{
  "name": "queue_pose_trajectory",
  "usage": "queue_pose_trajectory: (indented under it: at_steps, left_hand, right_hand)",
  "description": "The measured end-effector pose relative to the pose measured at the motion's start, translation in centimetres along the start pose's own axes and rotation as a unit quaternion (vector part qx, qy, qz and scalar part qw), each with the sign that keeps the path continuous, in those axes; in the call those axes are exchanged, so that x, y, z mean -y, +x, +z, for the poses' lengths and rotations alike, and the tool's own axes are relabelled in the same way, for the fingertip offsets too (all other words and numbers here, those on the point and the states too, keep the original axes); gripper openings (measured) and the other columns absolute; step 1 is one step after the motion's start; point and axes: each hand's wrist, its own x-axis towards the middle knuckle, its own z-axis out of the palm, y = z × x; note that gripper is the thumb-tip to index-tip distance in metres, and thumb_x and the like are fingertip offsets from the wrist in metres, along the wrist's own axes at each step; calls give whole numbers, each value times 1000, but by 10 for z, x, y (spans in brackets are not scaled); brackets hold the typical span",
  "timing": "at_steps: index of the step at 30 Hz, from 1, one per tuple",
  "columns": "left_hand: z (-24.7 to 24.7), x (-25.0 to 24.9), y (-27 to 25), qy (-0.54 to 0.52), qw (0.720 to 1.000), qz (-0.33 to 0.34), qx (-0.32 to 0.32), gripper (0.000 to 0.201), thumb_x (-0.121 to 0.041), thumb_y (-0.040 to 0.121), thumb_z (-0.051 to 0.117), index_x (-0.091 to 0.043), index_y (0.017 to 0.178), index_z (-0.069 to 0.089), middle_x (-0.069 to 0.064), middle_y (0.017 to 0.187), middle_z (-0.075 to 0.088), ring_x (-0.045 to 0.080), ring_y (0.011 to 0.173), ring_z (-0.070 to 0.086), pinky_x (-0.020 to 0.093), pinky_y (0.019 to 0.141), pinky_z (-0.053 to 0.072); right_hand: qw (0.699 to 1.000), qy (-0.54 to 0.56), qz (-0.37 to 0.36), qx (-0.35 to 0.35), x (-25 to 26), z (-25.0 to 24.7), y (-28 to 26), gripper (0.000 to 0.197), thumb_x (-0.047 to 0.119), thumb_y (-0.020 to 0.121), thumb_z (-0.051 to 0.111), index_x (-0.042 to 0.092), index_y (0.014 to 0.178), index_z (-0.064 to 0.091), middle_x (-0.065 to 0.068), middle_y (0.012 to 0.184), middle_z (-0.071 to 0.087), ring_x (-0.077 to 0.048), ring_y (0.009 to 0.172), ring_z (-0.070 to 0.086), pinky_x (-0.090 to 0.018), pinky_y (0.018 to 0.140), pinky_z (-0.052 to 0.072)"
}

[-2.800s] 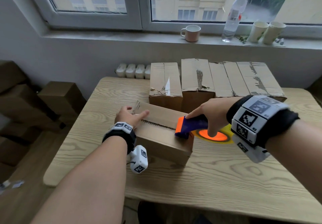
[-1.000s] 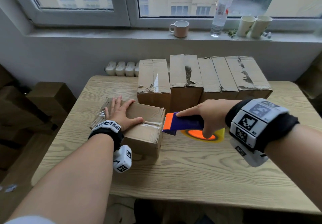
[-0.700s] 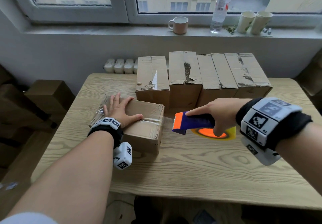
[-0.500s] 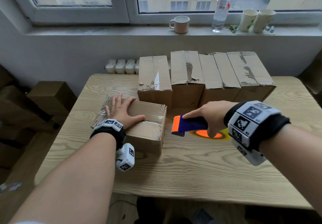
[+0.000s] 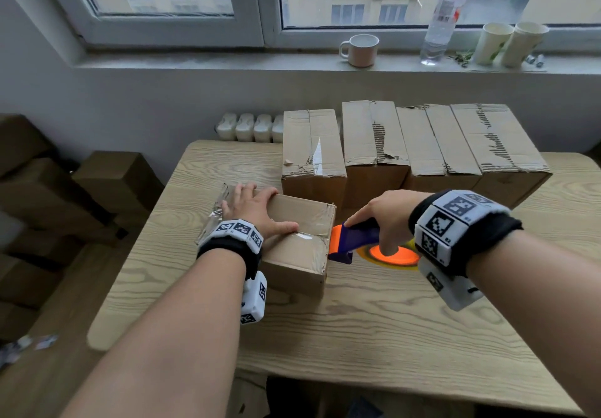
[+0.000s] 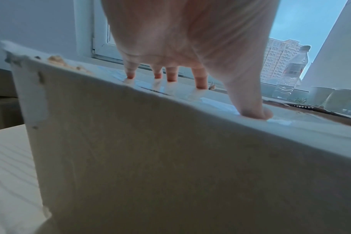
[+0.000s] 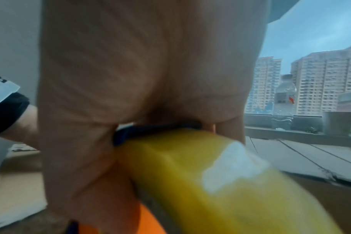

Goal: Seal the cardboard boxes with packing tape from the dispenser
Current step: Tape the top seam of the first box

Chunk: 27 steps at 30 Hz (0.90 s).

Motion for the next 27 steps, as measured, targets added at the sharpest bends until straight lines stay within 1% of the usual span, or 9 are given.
queue_pose_trajectory:
  at_steps: [2, 5, 9, 12, 17, 21, 23, 25, 27]
  left_hand:
    - [0, 0, 1, 4, 1000, -1, -3, 92, -78, 58, 65, -45, 138, 34, 0, 154, 19, 24, 145, 3, 59, 114, 12]
    - [-2, -1, 0, 9, 1000, 0, -10, 92, -79, 57, 65, -45, 137, 36, 1, 150, 25, 24, 143, 7, 58, 113, 16]
    - [-3, -2, -1, 7, 1000, -2, -7, 92, -78, 57, 65, -44, 137, 36, 1, 150, 25, 24, 143, 8, 58, 113, 16]
    - [-3, -3, -1, 2, 1000, -8, -1, 92, -79, 56, 66, -44, 136, 36, 1, 151, 23, 25, 144, 6, 59, 112, 17]
    - [-6, -5, -4, 4, 1000, -11, 3, 90, -77, 58, 66, -43, 136, 36, 2, 150, 24, 25, 144, 7, 60, 112, 17]
    - [-8, -7, -5, 7, 1000, -18, 11, 90, -77, 58, 67, -43, 136, 37, 3, 150, 25, 26, 143, 8, 59, 112, 18]
    - [-9, -8, -6, 10, 1000, -21, 12, 89, -76, 58, 67, -42, 136, 38, 3, 149, 26, 26, 142, 9, 58, 112, 18]
    - [-10, -10, -8, 12, 1000, -24, 10, 89, -76, 59, 67, -42, 136, 38, 4, 149, 26, 26, 142, 9, 58, 113, 18]
    - [-11, -11, -10, 11, 1000, -24, 10, 90, -76, 59, 66, -41, 136, 38, 4, 149, 26, 26, 142, 9, 58, 113, 18]
  right_hand:
    - [1000, 22, 11, -2, -1, -1, 4, 77, 17, 69, 65, 54, 133, 46, 15, 97, 56, -10, 80, 52, -29, 72, 50]
    - [999, 46, 23, 1, -1, -3, 9, 75, 16, 65, 66, 55, 127, 52, 20, 83, 56, -2, 70, 49, -28, 70, 51]
    - [996, 80, 31, 16, -1, -8, 12, 69, 15, 64, 69, 51, 122, 59, 19, 78, 56, -2, 68, 50, -24, 64, 47]
    - [996, 83, 32, 23, 1, -11, 13, 66, 16, 64, 70, 49, 120, 61, 17, 81, 59, -4, 70, 52, -25, 67, 49]
    - [1000, -12, 17, -14, 9, -10, 12, 68, 17, 65, 63, 56, 120, 55, 16, 97, 63, -13, 85, 57, -26, 67, 49]
    - [998, -56, -6, -41, 9, -7, 9, 63, 19, 70, 60, 54, 121, 54, 14, 99, 65, -16, 87, 58, -27, 68, 48]
    - [995, -85, -22, -56, 11, -6, 8, 55, 22, 74, 60, 51, 121, 55, 13, 99, 65, -16, 90, 59, -27, 66, 45]
    - [987, -138, -39, -66, 15, -1, 9, 39, 26, 81, 60, 44, 116, 59, 10, 99, 64, -18, 93, 60, -28, 66, 41]
    - [982, -166, -39, -76, 19, 12, 13, 32, 28, 84, 60, 41, 113, 60, 8, 95, 61, -19, 89, 59, -29, 66, 38]
